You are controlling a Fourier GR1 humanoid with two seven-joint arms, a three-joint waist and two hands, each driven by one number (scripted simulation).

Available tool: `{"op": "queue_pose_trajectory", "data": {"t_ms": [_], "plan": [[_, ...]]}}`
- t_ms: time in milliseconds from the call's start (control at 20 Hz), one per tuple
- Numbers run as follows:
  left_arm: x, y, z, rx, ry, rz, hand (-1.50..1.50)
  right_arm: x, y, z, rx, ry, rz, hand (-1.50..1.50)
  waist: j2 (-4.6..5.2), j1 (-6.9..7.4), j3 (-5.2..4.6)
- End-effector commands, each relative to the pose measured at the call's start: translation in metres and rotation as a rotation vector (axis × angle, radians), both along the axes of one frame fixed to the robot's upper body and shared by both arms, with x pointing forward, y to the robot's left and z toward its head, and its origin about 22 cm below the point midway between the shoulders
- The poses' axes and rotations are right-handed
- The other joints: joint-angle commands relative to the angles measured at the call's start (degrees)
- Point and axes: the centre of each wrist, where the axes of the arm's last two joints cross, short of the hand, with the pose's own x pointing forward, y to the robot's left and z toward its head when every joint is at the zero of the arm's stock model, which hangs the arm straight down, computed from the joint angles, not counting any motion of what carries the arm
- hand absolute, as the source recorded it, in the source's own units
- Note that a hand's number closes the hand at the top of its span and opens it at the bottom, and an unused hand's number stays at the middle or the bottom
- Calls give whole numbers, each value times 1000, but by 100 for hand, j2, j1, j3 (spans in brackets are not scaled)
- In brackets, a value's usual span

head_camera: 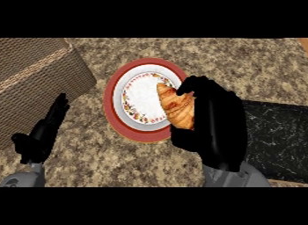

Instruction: Pick the croissant from the tray and place it in the plate

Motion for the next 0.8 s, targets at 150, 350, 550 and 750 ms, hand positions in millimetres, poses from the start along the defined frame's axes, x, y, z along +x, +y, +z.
{"op": "queue_pose_trajectory", "data": {"t_ms": [150, 350, 550, 750], "plan": [[-12, -5, -12, -8, 13, -32, 0, 60, 46, -27, 22, 3, 22, 150, 19, 87, 0], [-8, 3, -2, 2, 7, -14, 0, 95, 51, -35, 41, 45, 12, 150, 18, 72, 1], [12, 0, 2, 1, -3, -10, 0, 95, 61, -36, 232, -13, -50, 150, 46, 128, 0], [19, 7, 4, 9, 2, -22, 0, 119, 65, -54, 210, 30, -129, -150, 43, 114, -2]]}}
